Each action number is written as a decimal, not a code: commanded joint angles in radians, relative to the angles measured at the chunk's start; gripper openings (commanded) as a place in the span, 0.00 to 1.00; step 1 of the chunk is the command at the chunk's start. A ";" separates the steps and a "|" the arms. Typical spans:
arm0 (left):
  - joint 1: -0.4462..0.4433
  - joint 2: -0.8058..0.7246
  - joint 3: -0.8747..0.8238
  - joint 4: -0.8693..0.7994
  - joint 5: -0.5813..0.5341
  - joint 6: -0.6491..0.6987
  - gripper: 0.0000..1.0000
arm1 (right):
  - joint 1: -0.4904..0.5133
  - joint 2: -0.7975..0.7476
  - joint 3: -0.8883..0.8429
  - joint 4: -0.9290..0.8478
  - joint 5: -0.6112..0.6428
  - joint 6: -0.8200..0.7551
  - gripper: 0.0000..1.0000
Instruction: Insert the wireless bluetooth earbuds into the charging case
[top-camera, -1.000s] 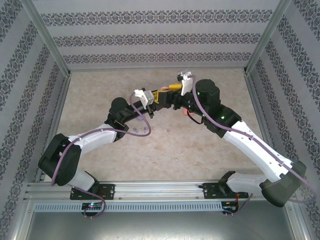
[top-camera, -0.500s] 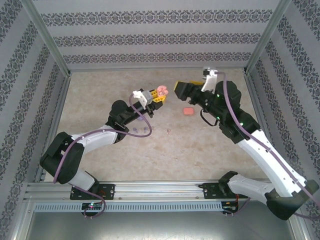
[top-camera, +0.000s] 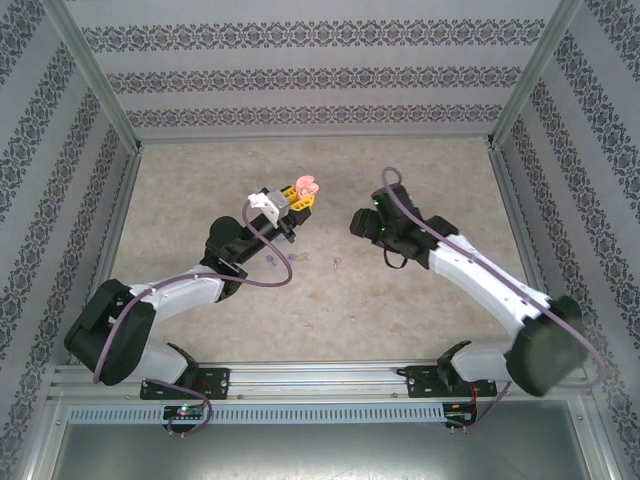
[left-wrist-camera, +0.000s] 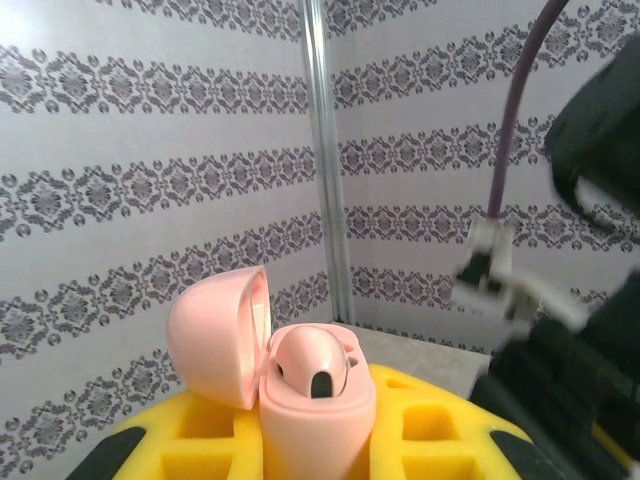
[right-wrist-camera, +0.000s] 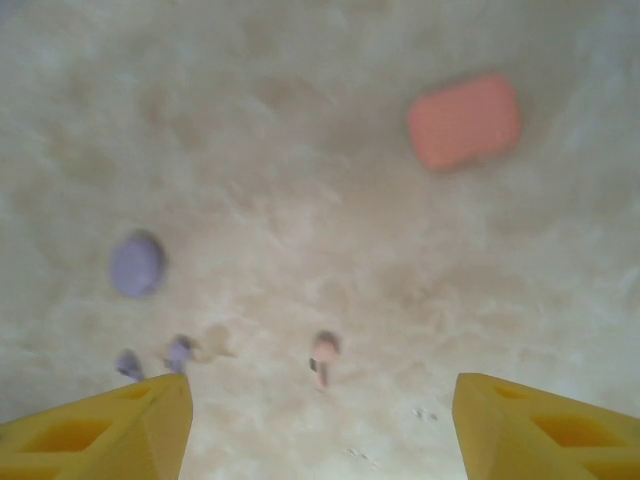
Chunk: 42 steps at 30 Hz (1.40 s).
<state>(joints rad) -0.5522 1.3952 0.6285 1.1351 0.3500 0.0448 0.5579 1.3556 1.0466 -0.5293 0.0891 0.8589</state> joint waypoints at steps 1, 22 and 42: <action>0.019 -0.044 -0.030 0.082 -0.058 0.001 0.00 | 0.027 0.113 0.081 -0.080 0.007 0.061 0.68; 0.050 -0.107 -0.088 0.117 -0.095 -0.004 0.00 | 0.111 0.631 0.419 -0.300 -0.062 0.078 0.50; 0.055 -0.105 -0.095 0.126 -0.095 -0.001 0.00 | 0.129 0.735 0.501 -0.363 -0.027 0.092 0.44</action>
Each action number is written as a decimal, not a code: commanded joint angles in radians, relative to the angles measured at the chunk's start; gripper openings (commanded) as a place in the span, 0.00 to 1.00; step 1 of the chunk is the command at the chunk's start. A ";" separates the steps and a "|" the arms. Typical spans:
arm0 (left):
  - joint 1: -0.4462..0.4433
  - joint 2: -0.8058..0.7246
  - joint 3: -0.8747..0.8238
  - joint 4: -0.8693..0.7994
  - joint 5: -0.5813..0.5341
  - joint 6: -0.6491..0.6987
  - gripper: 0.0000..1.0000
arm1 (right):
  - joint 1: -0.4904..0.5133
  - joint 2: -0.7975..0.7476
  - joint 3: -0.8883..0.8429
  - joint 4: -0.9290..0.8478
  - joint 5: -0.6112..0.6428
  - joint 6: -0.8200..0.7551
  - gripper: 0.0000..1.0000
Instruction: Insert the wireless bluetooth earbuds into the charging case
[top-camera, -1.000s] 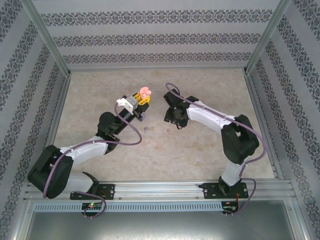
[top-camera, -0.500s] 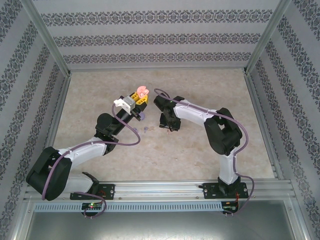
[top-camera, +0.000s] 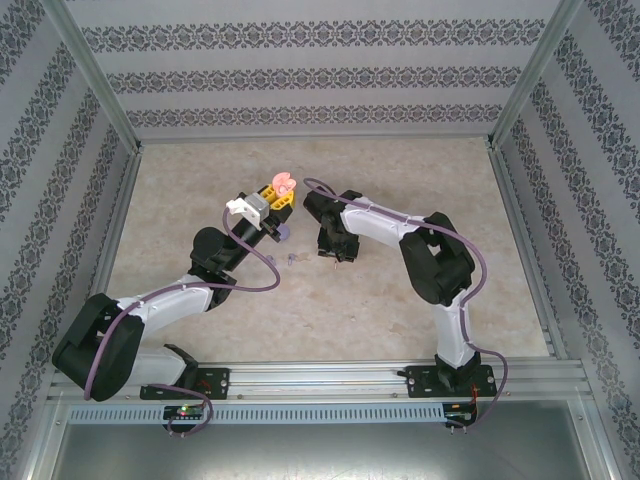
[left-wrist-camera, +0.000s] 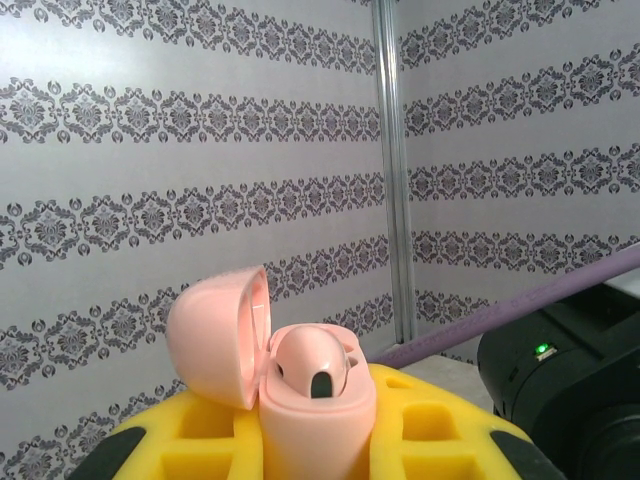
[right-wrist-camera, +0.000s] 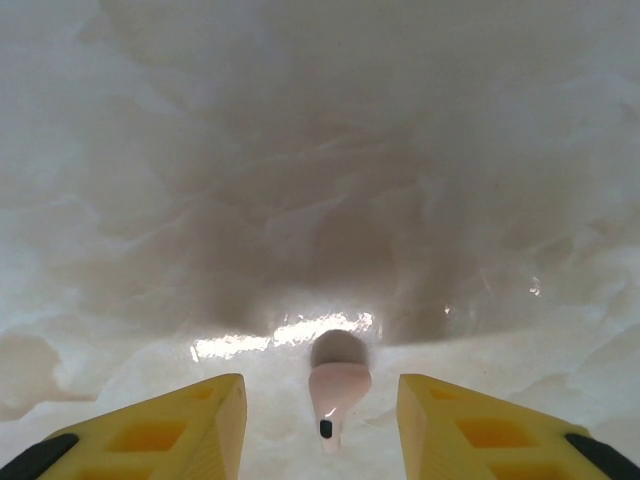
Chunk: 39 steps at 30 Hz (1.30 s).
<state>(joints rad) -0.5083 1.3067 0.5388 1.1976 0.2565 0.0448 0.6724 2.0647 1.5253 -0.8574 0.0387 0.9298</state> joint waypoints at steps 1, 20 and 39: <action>0.011 -0.016 -0.004 0.063 -0.001 -0.001 0.00 | 0.015 0.029 0.022 -0.035 0.023 0.022 0.44; 0.013 -0.013 -0.008 0.065 0.000 0.000 0.00 | 0.009 0.062 0.012 -0.021 0.037 0.021 0.41; 0.013 -0.005 0.002 0.060 0.009 -0.006 0.00 | -0.017 0.047 0.024 -0.020 0.059 0.000 0.35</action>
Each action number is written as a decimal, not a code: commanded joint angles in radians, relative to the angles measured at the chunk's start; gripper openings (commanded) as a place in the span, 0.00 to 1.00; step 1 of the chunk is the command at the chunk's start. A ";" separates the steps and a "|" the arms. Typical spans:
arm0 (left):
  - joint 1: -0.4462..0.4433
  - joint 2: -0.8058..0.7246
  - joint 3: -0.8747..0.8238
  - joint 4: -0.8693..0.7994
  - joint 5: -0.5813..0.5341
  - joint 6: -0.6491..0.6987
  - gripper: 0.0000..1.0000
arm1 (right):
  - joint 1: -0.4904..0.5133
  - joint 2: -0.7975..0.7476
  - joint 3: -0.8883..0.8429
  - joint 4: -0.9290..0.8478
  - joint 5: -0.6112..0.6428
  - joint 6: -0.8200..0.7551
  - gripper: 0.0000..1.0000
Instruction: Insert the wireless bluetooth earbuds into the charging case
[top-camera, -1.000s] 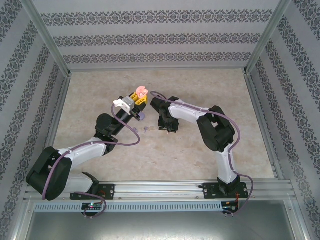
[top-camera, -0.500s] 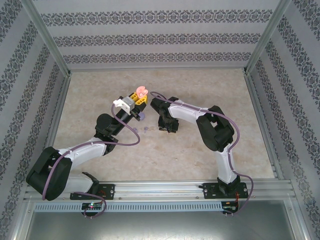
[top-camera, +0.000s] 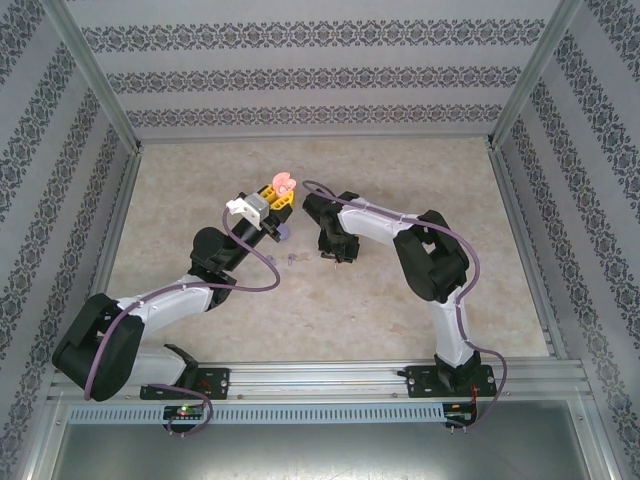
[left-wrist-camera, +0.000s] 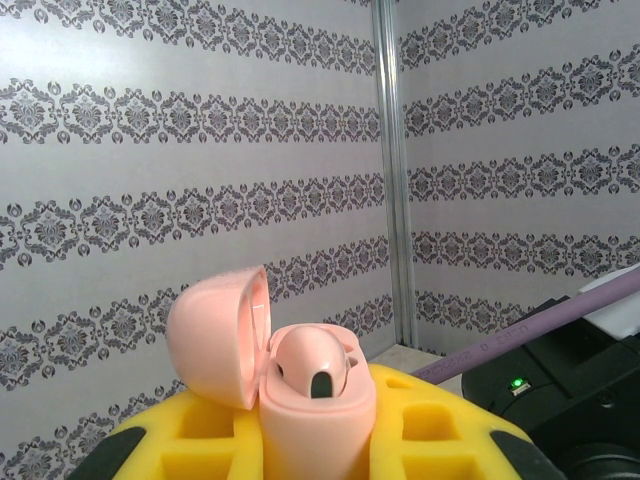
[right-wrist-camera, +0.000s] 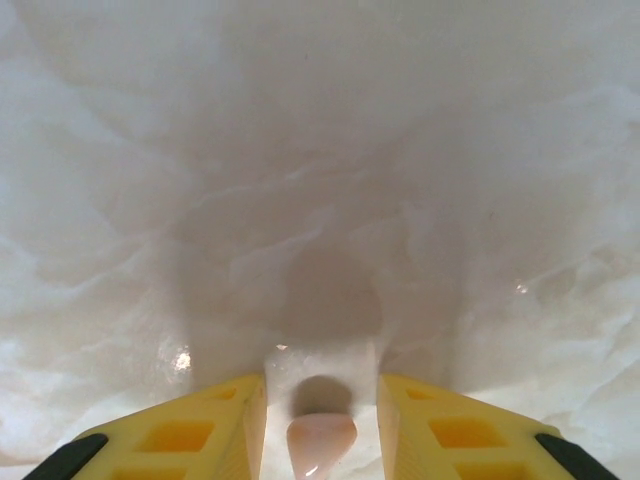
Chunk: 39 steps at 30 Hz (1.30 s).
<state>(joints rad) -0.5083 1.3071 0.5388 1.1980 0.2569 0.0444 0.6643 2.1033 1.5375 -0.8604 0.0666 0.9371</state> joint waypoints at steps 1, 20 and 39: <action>0.013 -0.005 0.003 0.058 0.009 -0.005 0.00 | -0.011 0.009 0.009 -0.016 0.029 -0.008 0.35; 0.013 0.010 0.012 0.058 0.013 -0.009 0.00 | 0.018 -0.003 -0.013 0.002 -0.001 0.006 0.35; 0.012 0.016 0.012 0.068 0.016 -0.021 0.00 | 0.028 -0.019 -0.059 0.016 -0.008 0.016 0.29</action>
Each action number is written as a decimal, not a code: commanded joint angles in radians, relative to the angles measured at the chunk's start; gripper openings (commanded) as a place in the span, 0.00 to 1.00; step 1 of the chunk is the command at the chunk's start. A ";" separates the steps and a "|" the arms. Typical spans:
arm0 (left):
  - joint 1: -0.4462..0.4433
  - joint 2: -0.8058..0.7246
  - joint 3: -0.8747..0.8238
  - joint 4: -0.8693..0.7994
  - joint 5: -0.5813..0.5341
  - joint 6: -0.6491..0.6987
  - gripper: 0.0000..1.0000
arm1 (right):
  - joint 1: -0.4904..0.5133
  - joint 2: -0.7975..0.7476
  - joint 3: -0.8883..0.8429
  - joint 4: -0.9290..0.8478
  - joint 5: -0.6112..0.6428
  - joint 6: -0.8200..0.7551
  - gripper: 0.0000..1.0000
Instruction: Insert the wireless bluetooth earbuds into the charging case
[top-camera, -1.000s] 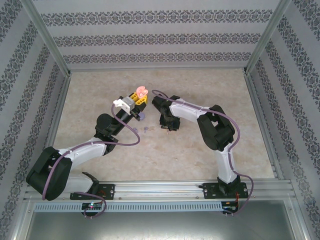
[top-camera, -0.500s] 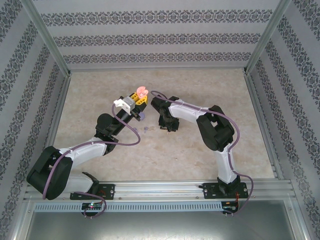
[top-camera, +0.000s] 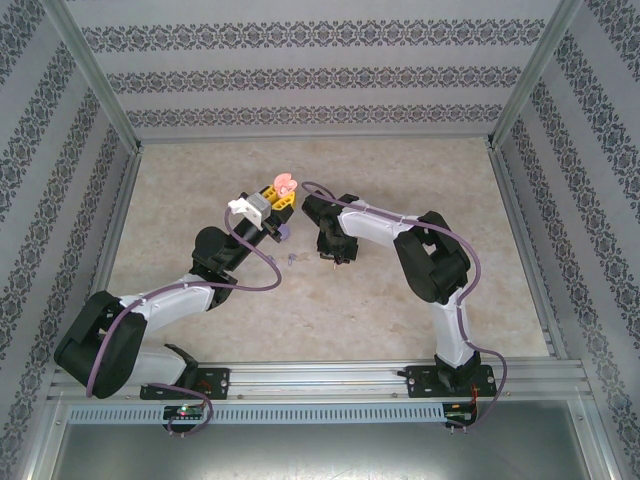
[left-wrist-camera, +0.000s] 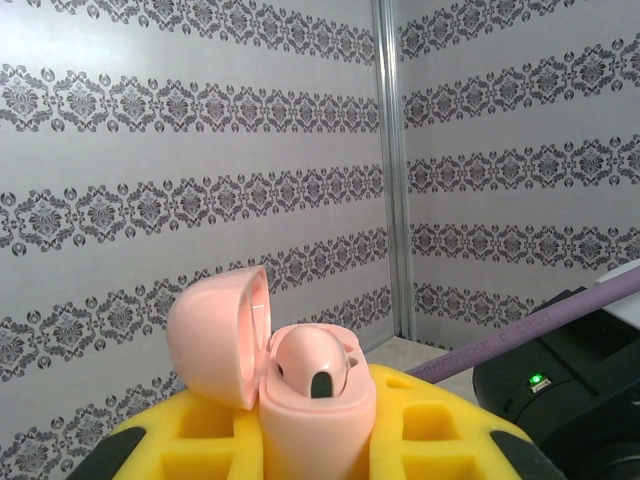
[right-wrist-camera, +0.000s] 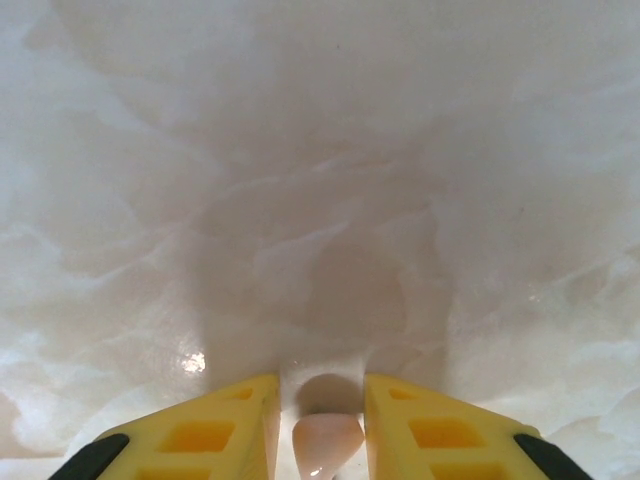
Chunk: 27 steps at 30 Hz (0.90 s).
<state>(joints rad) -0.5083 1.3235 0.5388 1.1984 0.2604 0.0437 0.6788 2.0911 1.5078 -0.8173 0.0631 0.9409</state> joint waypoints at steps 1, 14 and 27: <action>0.013 -0.002 0.010 0.066 0.013 -0.022 0.00 | 0.014 -0.009 -0.030 -0.027 -0.005 0.011 0.30; 0.013 0.012 0.012 0.073 0.013 -0.025 0.00 | 0.023 -0.030 -0.061 -0.021 -0.012 0.008 0.34; 0.012 0.015 0.018 0.070 0.015 -0.027 0.00 | 0.035 -0.042 -0.076 -0.014 -0.013 0.012 0.31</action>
<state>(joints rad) -0.5083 1.3308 0.5388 1.1992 0.2607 0.0341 0.6964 2.0609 1.4593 -0.7864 0.0746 0.9443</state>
